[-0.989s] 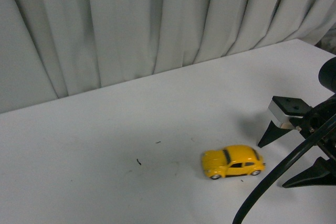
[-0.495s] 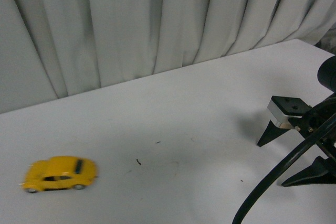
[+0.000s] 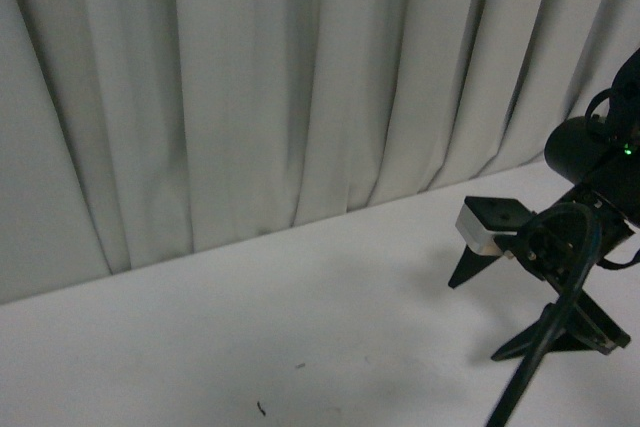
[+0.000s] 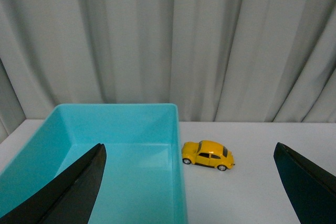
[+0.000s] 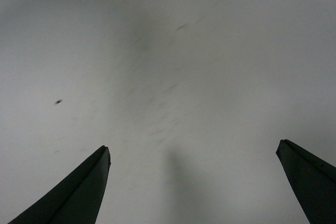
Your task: Wind up and store yellow beetle toy
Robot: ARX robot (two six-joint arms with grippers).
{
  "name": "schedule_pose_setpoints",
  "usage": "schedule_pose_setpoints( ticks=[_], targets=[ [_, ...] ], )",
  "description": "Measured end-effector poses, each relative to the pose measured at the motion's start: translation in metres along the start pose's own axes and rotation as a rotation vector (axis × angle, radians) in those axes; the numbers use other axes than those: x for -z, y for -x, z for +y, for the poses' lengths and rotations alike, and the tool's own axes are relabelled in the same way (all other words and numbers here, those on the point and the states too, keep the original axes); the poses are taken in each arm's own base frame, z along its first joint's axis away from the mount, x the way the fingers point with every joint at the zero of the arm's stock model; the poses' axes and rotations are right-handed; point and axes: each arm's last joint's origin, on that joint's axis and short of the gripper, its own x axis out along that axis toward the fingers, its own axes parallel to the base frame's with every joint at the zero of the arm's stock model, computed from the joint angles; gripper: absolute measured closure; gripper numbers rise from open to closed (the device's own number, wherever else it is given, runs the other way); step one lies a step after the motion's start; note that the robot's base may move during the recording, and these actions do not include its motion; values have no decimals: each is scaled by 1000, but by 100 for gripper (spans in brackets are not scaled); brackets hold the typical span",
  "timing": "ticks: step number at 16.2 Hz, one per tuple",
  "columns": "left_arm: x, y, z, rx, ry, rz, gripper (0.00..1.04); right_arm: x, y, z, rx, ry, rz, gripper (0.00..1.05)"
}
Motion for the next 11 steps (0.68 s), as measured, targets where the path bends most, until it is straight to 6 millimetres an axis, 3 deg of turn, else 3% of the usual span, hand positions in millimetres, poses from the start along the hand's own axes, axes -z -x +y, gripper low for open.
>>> schedule_pose_setpoints(
  ticks=[3,8,9,10,11],
  targets=[
    [0,0,0,0,0,0,7,-49,42,-30,178,194,-81,7],
    [0,0,0,0,0,0,7,-91,69,-29,248,313,-140,7],
    [0,0,0,0,0,0,7,-98,67,-33,407,392,-76,11],
    [0,0,0,0,0,0,7,-106,63,-21,659,306,54,22],
    [0,0,0,2,0,0,7,-116,51,10,882,107,2,34]
  ],
)
